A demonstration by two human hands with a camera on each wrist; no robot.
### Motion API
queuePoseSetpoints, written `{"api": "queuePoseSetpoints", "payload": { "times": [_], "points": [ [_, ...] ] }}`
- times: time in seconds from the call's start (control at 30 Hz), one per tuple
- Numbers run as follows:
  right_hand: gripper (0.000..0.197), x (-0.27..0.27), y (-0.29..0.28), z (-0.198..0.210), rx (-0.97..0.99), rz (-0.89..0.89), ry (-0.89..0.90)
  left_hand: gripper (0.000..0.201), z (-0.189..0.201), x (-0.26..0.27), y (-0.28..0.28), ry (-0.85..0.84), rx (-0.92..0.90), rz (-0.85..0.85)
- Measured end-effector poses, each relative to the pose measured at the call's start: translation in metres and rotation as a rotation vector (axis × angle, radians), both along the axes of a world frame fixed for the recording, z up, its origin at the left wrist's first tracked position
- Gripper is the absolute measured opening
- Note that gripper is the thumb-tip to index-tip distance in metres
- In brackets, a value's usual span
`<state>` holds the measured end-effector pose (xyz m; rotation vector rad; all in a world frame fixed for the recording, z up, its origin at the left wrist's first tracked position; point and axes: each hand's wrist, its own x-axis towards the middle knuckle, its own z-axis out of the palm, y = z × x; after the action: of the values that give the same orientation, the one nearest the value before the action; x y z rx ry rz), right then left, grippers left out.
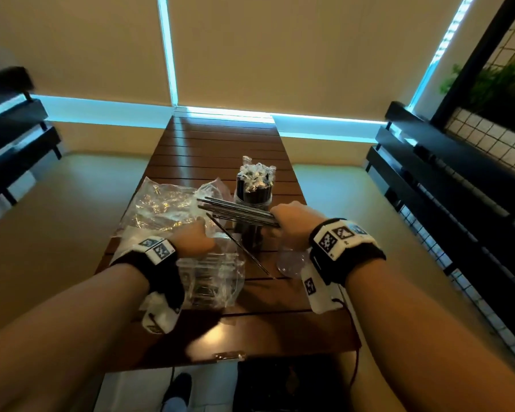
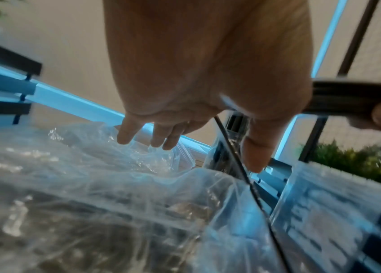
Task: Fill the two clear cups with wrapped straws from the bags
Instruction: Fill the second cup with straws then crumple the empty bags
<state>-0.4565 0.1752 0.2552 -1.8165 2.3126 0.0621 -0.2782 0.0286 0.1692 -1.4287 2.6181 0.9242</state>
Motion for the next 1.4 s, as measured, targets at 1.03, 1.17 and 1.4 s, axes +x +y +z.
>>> {"api": "queuePoseSetpoints", "payload": {
  "times": [1.03,1.17,1.4],
  "points": [
    [0.047,0.052,-0.029,0.0,-0.787,-0.227,-0.35,0.033,0.19,-0.047,0.057,1.49,0.355,0.317],
    [0.066,0.044,-0.024,0.006,-0.628,-0.337,-0.501,0.041,0.21,-0.041,0.064,1.534,0.117,0.088],
    [0.013,0.047,-0.024,0.015,-0.559,-0.248,-0.708,0.035,0.201,-0.041,0.082,1.384,-0.022,-0.104]
  ]
}}
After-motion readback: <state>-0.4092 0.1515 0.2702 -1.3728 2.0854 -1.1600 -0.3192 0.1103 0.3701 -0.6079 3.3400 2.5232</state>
